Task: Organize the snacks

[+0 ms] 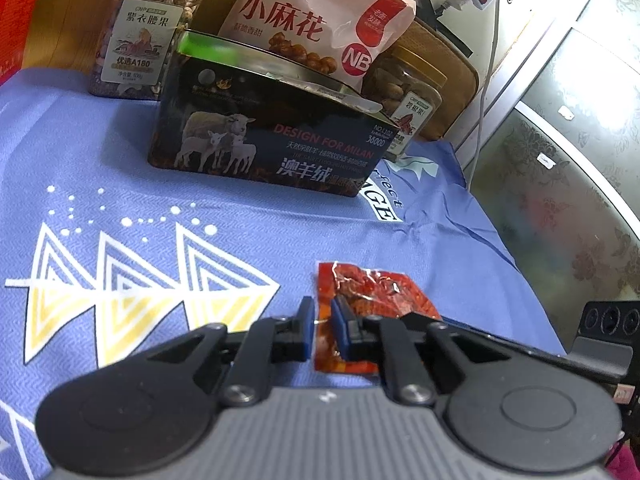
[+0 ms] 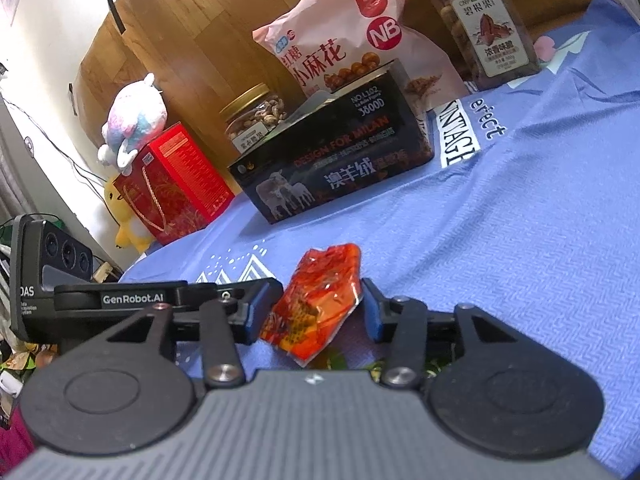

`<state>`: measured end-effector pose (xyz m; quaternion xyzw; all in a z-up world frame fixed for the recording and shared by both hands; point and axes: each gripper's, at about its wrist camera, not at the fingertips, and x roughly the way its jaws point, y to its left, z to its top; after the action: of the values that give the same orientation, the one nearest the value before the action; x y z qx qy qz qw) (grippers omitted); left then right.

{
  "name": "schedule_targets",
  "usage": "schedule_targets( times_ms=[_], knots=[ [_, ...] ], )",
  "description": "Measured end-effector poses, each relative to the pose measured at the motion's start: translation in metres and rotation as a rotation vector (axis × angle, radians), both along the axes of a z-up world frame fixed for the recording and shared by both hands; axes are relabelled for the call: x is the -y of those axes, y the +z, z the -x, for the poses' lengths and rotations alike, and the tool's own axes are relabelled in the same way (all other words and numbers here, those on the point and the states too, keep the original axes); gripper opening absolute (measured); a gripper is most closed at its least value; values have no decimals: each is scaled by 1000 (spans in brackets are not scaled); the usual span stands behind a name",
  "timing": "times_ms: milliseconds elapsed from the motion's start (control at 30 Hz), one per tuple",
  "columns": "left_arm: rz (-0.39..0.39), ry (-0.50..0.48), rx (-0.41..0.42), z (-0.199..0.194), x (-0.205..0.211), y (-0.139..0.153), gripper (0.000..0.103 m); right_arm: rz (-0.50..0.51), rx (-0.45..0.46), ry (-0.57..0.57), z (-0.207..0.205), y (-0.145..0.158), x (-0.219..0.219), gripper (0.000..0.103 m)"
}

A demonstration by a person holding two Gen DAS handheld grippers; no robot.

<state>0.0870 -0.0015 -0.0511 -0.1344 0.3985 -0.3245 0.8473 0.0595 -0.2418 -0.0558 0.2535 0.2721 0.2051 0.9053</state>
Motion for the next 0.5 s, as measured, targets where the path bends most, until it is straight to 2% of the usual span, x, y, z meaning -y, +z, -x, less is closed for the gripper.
schedule_targets(
  times_ms=[67,167,333,500],
  knots=[
    [0,-1,-1,0,0,0,11,3,3,9,0,1,-1,54],
    [0,0,-1,0,0,0,11,26,19,43,1,2,-5,63],
    [0,0,0,0,0,0,11,152,62,94,6,8,-25,79],
    [0,1,0,0,0,0,10,313,79,95,9,11,-45,80]
  ],
)
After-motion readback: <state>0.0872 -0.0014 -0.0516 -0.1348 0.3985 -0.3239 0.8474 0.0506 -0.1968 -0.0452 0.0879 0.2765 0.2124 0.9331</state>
